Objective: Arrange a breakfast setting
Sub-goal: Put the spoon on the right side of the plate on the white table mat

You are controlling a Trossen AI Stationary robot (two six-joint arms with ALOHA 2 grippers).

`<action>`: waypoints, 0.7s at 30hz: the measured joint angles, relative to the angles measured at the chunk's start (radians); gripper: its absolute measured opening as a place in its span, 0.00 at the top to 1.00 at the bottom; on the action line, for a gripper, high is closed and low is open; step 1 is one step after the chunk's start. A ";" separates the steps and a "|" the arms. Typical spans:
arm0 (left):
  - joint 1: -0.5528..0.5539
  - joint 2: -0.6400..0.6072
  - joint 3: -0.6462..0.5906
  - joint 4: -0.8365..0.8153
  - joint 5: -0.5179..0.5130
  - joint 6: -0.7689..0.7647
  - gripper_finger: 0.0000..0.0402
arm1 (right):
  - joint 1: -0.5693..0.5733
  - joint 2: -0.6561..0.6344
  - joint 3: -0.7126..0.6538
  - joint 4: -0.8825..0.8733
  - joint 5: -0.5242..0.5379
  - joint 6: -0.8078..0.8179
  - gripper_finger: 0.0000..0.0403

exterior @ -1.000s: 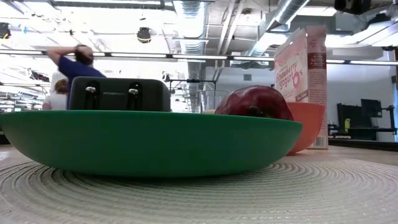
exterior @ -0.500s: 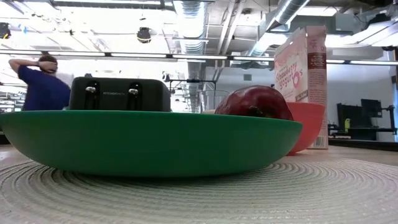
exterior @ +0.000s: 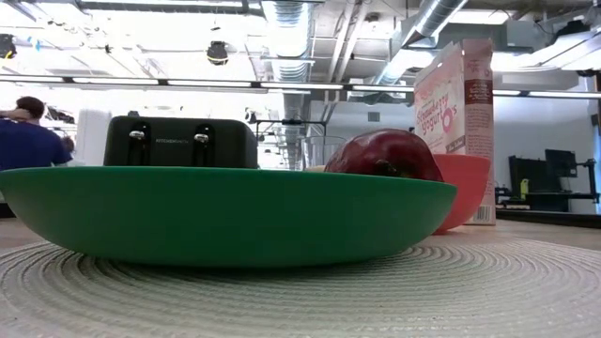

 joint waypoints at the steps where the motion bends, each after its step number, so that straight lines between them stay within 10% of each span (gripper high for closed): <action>1: 0.000 0.000 0.000 0.000 0.000 0.000 0.58 | -0.015 -0.015 0.000 -0.001 -0.011 -0.022 0.86; 21: 0.000 0.000 0.000 0.001 -0.023 -0.006 0.58 | -0.231 -0.183 0.000 -0.002 -0.233 -0.387 0.86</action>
